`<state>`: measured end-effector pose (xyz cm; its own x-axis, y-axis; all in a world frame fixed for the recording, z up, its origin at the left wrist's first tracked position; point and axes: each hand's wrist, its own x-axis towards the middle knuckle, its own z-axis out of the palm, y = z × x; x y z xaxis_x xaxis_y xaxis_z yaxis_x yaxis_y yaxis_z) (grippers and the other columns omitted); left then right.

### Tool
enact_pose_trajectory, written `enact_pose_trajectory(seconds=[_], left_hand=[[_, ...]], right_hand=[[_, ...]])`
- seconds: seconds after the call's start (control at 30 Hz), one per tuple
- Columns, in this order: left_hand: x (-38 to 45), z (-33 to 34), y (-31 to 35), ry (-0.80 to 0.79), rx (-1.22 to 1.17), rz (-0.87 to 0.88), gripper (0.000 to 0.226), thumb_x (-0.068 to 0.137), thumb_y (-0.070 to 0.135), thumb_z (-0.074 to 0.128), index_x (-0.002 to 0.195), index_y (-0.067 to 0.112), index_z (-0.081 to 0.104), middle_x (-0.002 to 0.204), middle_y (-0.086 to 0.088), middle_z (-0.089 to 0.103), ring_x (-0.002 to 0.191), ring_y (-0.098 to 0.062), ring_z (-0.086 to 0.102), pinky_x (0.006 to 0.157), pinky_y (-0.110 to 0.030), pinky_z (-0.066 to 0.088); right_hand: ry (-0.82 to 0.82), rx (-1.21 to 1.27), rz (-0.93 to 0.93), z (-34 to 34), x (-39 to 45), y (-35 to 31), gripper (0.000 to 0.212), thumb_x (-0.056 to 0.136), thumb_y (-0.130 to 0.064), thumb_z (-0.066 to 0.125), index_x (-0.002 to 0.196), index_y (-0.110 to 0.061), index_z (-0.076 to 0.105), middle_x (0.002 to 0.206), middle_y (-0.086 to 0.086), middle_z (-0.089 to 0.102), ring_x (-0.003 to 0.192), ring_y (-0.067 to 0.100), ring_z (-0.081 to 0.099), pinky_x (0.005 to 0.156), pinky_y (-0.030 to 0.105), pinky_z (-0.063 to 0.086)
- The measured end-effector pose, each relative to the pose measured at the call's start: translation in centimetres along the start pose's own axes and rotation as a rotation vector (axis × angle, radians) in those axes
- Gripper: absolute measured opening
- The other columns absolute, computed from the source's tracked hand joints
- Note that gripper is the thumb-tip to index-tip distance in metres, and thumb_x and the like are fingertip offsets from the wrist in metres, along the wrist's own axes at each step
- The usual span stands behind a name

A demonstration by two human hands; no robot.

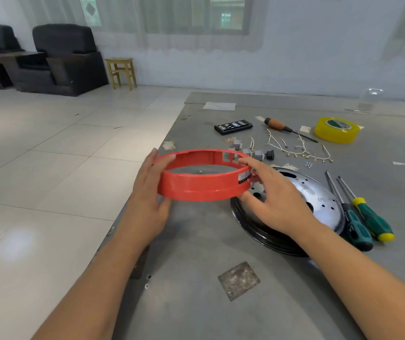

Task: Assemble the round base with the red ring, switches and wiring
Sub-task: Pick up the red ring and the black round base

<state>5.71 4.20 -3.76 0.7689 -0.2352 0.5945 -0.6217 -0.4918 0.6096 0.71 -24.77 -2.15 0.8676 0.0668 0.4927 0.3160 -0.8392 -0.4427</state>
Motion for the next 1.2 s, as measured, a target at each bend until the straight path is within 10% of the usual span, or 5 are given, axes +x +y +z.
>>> enact_pose_trajectory(seconds=[0.2,0.53,0.83,1.03,1.2], left_hand=[[-0.2,0.5,0.0,0.202,-0.091,-0.208,0.047,0.100,-0.001,0.052,0.134,0.031,0.053,0.117,0.029,0.061,0.102,0.018,0.055,0.087,0.001,0.036],[-0.3,0.2,1.1,0.401,-0.315,-0.516,0.022,0.097,0.052,0.071,0.101,0.059,0.051,0.093,0.024,0.075,0.087,0.007,0.073,0.088,-0.040,0.062],[-0.4,-0.2,0.9,0.448,-0.370,-0.552,0.024,0.100,0.033,0.071,0.107,0.046,0.053,0.116,0.016,0.076,0.103,0.009,0.069,0.089,-0.017,0.048],[-0.4,0.3,0.1,0.233,-0.413,-0.653,0.056,0.086,0.017,0.060,0.138,0.038,0.062,0.118,0.012,0.072,0.115,-0.012,0.067,0.103,-0.039,0.054],[0.0,0.2,-0.2,0.214,-0.377,-0.822,0.056,0.082,0.007,0.044,0.123,0.034,0.070,0.114,0.001,0.074,0.110,-0.028,0.070,0.099,-0.058,0.057]], right_hand=[[0.069,0.103,0.069,0.3,0.9,0.1,0.070,0.095,-0.045,0.063,0.156,-0.039,0.028,0.143,-0.018,0.049,0.113,-0.001,0.053,0.096,0.025,0.046],[0.227,0.317,0.163,-0.4,3.7,-1.3,0.022,0.106,-0.034,0.051,0.124,-0.042,0.060,0.096,-0.011,0.074,0.088,0.007,0.066,0.075,0.011,0.045],[0.120,0.388,0.228,0.8,3.2,-3.2,0.037,0.104,-0.026,0.054,0.135,-0.042,0.045,0.074,-0.009,0.076,0.068,0.003,0.073,0.071,0.016,0.050],[-0.055,0.466,0.446,1.7,1.6,-4.4,0.016,0.097,-0.037,0.058,0.108,-0.034,0.046,0.065,-0.005,0.075,0.055,0.014,0.071,0.063,0.034,0.051],[-0.087,0.052,0.423,1.6,0.7,-4.9,0.035,0.094,-0.066,0.051,0.098,-0.030,0.052,0.065,-0.003,0.070,0.077,0.016,0.067,0.071,0.037,0.050]])
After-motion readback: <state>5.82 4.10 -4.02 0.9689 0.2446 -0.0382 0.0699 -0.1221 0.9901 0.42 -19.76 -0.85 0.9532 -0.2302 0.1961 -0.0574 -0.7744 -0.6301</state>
